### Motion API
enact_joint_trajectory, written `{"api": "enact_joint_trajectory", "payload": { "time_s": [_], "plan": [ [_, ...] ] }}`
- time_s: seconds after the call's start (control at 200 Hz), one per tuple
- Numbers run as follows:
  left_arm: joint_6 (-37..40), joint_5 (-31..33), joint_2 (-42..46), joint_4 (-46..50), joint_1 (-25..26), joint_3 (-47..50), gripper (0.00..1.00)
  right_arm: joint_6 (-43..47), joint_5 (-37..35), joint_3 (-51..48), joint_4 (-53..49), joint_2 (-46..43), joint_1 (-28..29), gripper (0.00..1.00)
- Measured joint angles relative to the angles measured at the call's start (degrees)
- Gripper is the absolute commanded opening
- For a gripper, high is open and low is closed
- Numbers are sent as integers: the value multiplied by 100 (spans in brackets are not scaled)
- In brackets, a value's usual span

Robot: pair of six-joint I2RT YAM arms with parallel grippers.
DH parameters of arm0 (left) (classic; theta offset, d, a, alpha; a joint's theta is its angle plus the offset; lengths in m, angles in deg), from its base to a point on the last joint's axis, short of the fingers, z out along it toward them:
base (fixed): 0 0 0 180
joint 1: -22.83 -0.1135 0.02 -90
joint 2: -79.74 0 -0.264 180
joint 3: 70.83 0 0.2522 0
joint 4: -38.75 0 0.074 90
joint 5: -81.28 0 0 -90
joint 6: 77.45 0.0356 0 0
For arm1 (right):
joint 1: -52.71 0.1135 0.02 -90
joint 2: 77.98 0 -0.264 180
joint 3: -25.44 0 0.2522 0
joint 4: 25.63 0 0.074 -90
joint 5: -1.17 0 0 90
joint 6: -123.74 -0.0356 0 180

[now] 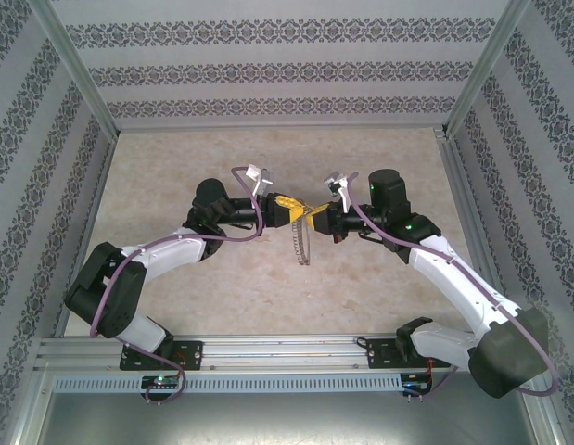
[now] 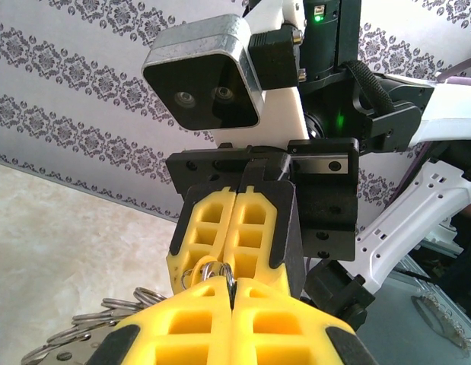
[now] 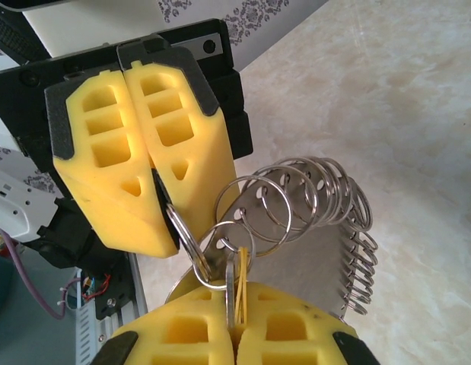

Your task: Put the keys on the keyring

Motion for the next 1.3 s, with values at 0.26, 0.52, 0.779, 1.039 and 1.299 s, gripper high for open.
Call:
{"api": "enact_joint_trajectory", "payload": {
  "time_s": [0.26,0.52,0.779,1.039,1.299],
  "plan": [
    [0,-7,0,13,2,-11,0,2,-35,48,-98,-114,-33,0],
    [24,-7,0,15,2,-11,0,22,-52,133,-258,-144,-55,0],
    [166,-4,0,127,2,-50,0,31,-50,262,-446,-144,-90,0],
    [286,-7,0,186,2,-63,0,63,-87,365,-601,-142,-90,0],
    [400,0,0,269,2,-74,0,146,-256,503,-857,-133,-87,0]
  ]
}}
